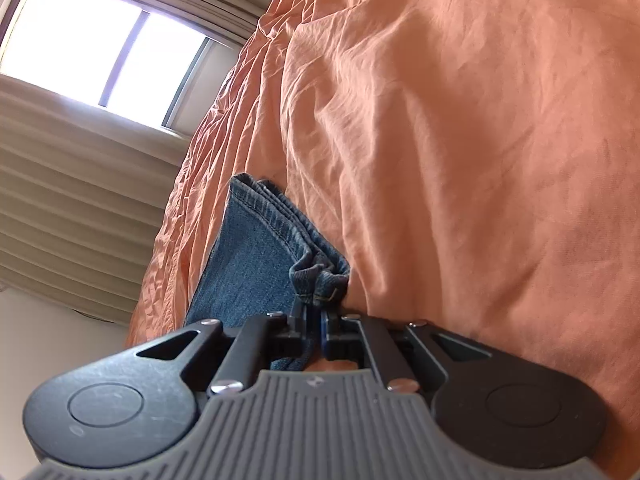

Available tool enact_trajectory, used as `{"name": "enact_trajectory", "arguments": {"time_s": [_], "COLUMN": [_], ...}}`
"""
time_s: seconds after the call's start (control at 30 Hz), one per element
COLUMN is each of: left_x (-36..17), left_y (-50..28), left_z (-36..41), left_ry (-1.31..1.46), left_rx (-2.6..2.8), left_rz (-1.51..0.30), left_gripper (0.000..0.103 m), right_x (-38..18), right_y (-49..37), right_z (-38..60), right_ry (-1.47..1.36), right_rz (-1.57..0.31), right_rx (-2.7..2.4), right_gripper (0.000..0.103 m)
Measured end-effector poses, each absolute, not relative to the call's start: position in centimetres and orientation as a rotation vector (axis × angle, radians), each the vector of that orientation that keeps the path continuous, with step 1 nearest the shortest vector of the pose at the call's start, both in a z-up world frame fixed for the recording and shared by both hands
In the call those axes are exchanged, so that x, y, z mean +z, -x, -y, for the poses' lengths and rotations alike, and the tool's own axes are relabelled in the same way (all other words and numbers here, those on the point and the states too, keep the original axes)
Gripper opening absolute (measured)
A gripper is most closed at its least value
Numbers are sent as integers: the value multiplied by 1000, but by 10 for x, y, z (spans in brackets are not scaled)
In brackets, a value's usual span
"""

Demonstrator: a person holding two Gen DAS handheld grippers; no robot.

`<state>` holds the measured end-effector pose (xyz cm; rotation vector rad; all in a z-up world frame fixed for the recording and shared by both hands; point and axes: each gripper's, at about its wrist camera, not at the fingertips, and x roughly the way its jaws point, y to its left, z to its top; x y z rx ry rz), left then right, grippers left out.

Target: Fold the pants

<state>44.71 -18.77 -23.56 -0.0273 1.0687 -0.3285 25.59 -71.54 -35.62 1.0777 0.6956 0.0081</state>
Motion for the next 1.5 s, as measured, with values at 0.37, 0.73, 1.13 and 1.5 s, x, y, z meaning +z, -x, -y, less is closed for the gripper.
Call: {"name": "enact_trajectory", "arguments": {"time_s": [0.37, 0.73, 1.13, 1.5], "left_x": [-217, -220, -228, -197], "left_y": [-413, -298, -255, -211], "left_z": [192, 205, 189, 134], "left_ry": [-13, -35, 63, 175], "left_rx": [-345, -379, -389, -495], "left_rz": [-1046, -1054, -1089, -1058], "left_gripper": [27, 26, 26, 26], "right_x": [-346, -342, -278, -127], "right_y": [-259, -266, -269, -274], "right_z": [702, 696, 674, 570], "right_ry": [-1055, -1041, -864, -455], "right_rz": [-739, -753, -709, -538], "right_rx": [-64, -110, -100, 28], "right_gripper": [0, 0, 0, 0]}}
